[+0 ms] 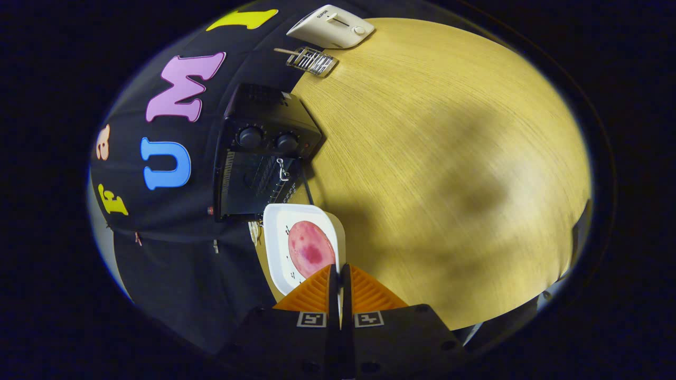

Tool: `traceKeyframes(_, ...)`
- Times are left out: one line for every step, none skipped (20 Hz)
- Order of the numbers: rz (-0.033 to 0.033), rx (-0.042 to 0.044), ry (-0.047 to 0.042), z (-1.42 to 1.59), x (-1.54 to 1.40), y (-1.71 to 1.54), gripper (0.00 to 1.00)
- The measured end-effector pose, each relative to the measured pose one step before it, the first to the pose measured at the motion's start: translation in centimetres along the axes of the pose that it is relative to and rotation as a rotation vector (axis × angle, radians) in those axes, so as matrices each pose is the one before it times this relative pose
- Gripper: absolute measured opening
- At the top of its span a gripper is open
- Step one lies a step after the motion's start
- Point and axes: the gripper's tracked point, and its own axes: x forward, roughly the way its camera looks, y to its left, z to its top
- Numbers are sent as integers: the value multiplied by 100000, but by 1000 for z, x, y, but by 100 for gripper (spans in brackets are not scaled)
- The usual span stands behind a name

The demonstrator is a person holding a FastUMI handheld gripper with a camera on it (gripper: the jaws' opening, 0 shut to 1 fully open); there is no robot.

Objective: Open the toaster oven, put the food inside, and close the toaster oven door.

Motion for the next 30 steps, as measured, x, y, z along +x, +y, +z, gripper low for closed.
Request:
traceKeyframes(645,3139,-1149,-586,1051,951,5)
traceKeyframes(676,2797,-1401,-433,734,987,5)
traceKeyframes(94,2608,-1305,-334,926,927,5)
traceKeyframes(245,2453,-1239,-474,952,909,5)
traceKeyframes(451,2400,-1540,-342,796,942,5)
traceKeyframes(350,2550,-2132,-148,778,960,5)
traceKeyframes(465,2046,-1594,-221,966,1019,5)
traceKeyframes(-31,1683,-2328,-178,759,945,5)
traceKeyframes(-226,1574,-2588,-51,829,785,5)
traceKeyframes(-285,2197,-3489,183,815,791,5)
traceKeyframes(-55,2607,-3273,79,716,769,5)
traceKeyframes(-172,2933,-3306,99,640,705,5)
traceKeyframes(297,3616,-3140,64,1024,821,5)
traceKeyframes(-170,3062,-2383,23,702,639,5)
traceKeyframes(-341,3457,-2449,0,770,620,5)
traceKeyframes(-827,3622,-2887,111,802,461,5)
traceKeyframes(-441,3417,-2232,76,738,561,5)
traceKeyframes(-314,2465,-1017,-167,826,664,5)
traceKeyframes(653,1419,-621,-221,900,827,5)
traceKeyframes(710,476,-974,-135,766,827,5)
traceKeyframes(509,264,-1317,-16,686,667,5)
traceKeyframes(-897,426,-1824,61,950,387,5)
traceKeyframes(-1635,376,-2008,83,225,186,5)
traceKeyframes(-1936,-150,-1929,140,577,129,5)
traceKeyframes(-1895,-535,-800,16,494,-61,5)
traceKeyframes(-927,-102,279,-283,282,8,5)
traceKeyframes(-347,752,488,-295,448,72,5)
traceKeyframes(1213,499,183,-168,140,216,5)
traceKeyframes(379,-737,-295,-34,35,-34,7)
traceKeyframes(1462,-210,-505,-138,74,115,7)
